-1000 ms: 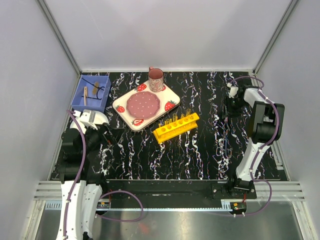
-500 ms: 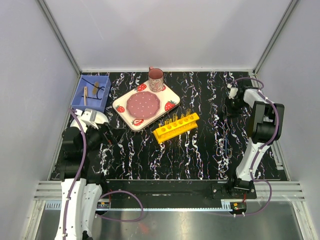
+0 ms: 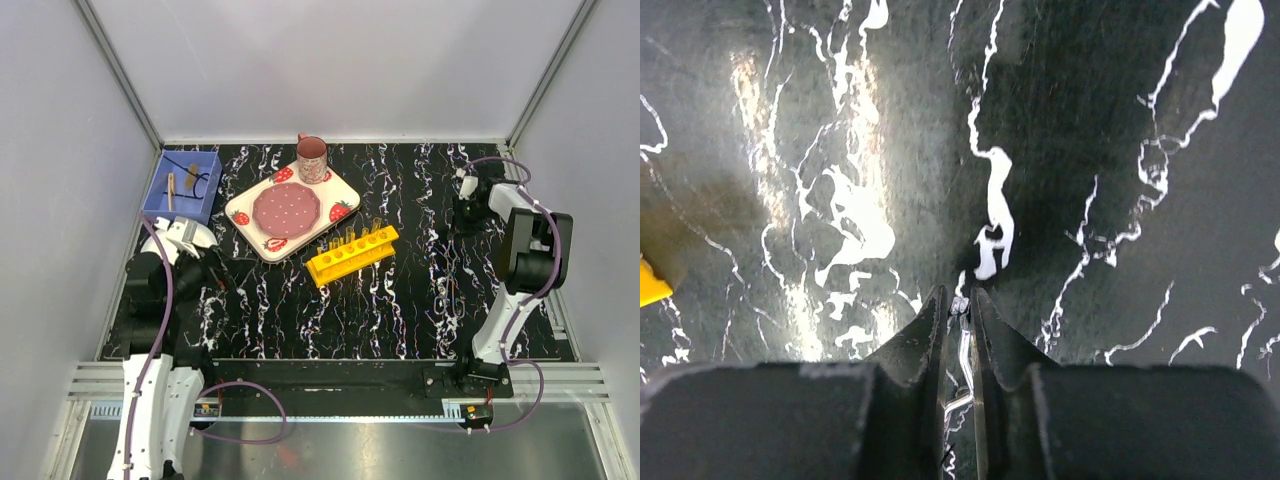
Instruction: Organize the chemistry lab equipment
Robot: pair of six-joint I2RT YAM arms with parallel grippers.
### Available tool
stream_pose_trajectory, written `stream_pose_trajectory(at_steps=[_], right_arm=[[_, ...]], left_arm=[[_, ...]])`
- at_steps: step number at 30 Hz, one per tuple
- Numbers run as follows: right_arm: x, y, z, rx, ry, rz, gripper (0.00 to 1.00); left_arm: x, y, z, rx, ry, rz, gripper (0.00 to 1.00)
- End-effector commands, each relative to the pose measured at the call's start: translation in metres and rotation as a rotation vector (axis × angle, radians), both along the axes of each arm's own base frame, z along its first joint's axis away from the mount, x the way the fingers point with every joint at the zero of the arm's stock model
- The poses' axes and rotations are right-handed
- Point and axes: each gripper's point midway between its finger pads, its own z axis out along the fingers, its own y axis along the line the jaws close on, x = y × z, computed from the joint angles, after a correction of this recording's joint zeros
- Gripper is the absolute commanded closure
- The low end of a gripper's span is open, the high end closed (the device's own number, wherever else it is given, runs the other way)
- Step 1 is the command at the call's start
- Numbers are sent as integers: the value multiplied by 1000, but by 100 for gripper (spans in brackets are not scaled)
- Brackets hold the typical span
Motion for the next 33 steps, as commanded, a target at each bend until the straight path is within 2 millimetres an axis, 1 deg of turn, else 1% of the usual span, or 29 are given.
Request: stream_pose_trajectory(at_steps=[1, 2, 4, 5, 7, 8, 9, 10, 12, 14, 15, 16, 17, 19, 20, 21, 22, 23, 24, 25, 26, 27, 28, 29, 30, 31, 32, 33], right_arm=[[12, 0, 47, 26, -170, -1, 92], [13, 1, 58, 32, -209, 3, 92], [8, 3, 63, 42, -229, 14, 93], [9, 5, 74, 48, -267, 23, 93], [4, 6, 78, 56, -285, 40, 94], [4, 9, 87, 67, -317, 50, 95], [0, 9, 86, 74, -320, 52, 95], [-1, 11, 93, 76, -343, 62, 95], [-3, 13, 98, 89, -362, 69, 96], [-4, 16, 112, 101, -411, 84, 96], [-7, 17, 114, 107, -422, 87, 96], [-8, 17, 119, 111, -438, 84, 96], [-10, 20, 131, 117, -477, 94, 97], [-16, 23, 135, 122, -495, 106, 97], [-17, 25, 144, 130, -527, 117, 97], [-21, 27, 143, 136, -530, 122, 98], [-23, 29, 150, 139, -555, 131, 99], [-26, 32, 150, 156, -560, 139, 99], [-27, 34, 151, 167, -566, 139, 100], [-28, 35, 153, 172, -573, 144, 100], [-29, 38, 153, 186, -571, 152, 100], [-29, 39, 152, 194, -570, 156, 100], [-30, 41, 151, 208, -566, 164, 100], [-32, 46, 149, 237, -560, 176, 100], [-33, 49, 149, 255, -556, 178, 100], [-35, 54, 148, 287, -550, 190, 100], [-36, 56, 149, 299, -548, 192, 100], [-37, 58, 148, 316, -541, 191, 100]], left_arm=[[-7, -17, 13, -31, -62, -121, 1], [-8, -19, 13, -36, -68, -136, 1], [-11, -24, 12, -47, -62, -171, 1], [-12, -25, 14, -49, -67, -185, 1], [-16, -29, 14, -55, -65, -213, 1], [-17, -31, 15, -57, -70, -228, 1], [-19, -33, 15, -58, -71, -244, 1], [-20, -35, 16, -62, -70, -252, 1], [-21, -37, 16, -67, -66, -263, 1], [-27, -47, 17, -103, -38, -313, 1], [-33, -52, 19, -135, -20, -355, 1], [-36, -57, 20, -194, 34, -363, 1], [-39, -62, 26, -213, 22, -387, 1], [-41, -67, 32, -241, 22, -382, 1], [-49, -74, 40, -242, -12, -418, 1], [-48, -76, 44, -247, -28, -406, 1], [-49, -79, 50, -258, -41, -415, 1], [-54, -88, 50, -262, -28, -450, 1], [-51, -90, 51, -260, -29, -435, 1], [-52, -94, 53, -257, -31, -445, 1], [-59, -105, 52, -252, -19, -486, 1], [-52, -110, 48, -237, -6, -466, 1], [-52, -117, 50, -231, -12, -479, 1], [-64, -131, 50, -223, -5, -540, 1], [-56, -140, 42, -192, 11, -522, 1], [-58, -149, 47, -181, -6, -540, 1], [-74, -165, 47, -165, -7, -608, 1], [-66, -178, 41, -116, -13, -592, 1]])
